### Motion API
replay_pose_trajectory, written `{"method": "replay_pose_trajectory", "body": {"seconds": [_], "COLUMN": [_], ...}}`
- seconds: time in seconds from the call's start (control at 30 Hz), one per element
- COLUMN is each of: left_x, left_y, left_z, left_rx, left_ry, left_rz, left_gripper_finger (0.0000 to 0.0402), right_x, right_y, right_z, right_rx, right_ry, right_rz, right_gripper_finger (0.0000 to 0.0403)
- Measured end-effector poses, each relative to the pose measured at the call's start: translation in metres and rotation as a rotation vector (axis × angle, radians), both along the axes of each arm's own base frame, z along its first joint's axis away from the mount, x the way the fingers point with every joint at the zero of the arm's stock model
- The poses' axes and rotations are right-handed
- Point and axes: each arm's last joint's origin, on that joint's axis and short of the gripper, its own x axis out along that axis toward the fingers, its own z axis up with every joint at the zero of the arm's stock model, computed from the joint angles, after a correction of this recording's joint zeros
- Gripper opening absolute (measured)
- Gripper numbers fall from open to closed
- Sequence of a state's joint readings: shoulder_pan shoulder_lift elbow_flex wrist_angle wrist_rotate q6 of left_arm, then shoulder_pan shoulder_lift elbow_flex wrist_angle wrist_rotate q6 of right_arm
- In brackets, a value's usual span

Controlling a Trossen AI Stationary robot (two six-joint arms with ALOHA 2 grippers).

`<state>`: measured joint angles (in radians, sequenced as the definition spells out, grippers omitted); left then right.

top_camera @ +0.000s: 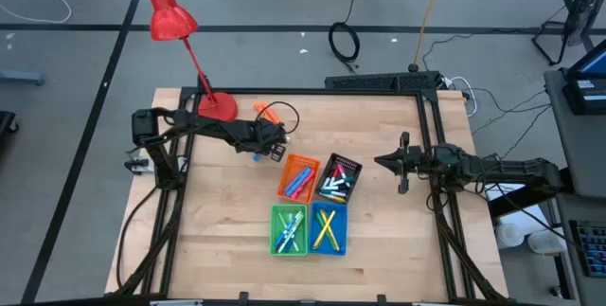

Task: Pick & Place Markers
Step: Put the blue highlighter pen into the orange basket

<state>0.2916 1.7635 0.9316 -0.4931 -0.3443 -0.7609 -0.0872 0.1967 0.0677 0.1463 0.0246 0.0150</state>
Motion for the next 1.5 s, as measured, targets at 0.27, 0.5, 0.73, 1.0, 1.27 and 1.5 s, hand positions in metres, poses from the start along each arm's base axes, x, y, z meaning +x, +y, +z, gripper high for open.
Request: {"method": "replay_pose_trajectory", "body": {"seconds": [0.27, 0.5, 0.73, 1.0, 1.27, 1.5], "left_x": [-0.002, -0.001, 0.011, 0.029, 0.030, 0.032], "left_y": [-0.014, -0.039, -0.067, -0.097, -0.107, -0.100], "left_z": [0.029, 0.054, 0.073, 0.087, 0.081, 0.084], "left_rx": [0.061, 0.063, 0.031, -0.037, -0.002, 0.016], "left_ry": [-0.076, -0.190, -0.380, -0.598, -0.532, -0.551], "left_rz": [-0.035, -0.111, -0.217, -0.435, -0.593, -0.580], "left_gripper_finger": [0.0078, 0.0068, 0.0084, 0.0067, 0.0079, 0.0082], "right_x": [0.000, 0.000, 0.000, 0.000, 0.000, 0.000], "right_y": [0.000, 0.000, 0.000, 0.000, 0.000, 0.000], "right_z": [0.000, 0.000, 0.000, 0.000, 0.000, 0.000], "right_rx": [0.000, 0.000, 0.000, 0.000, 0.000, 0.000], "right_ry": [0.000, 0.000, 0.000, 0.000, 0.000, 0.000], "right_rz": [0.000, 0.000, 0.000, 0.000, 0.000, 0.000], "right_gripper_finger": [0.0008, 0.0008, 0.0008, 0.0008, 0.0008, 0.0008]}}
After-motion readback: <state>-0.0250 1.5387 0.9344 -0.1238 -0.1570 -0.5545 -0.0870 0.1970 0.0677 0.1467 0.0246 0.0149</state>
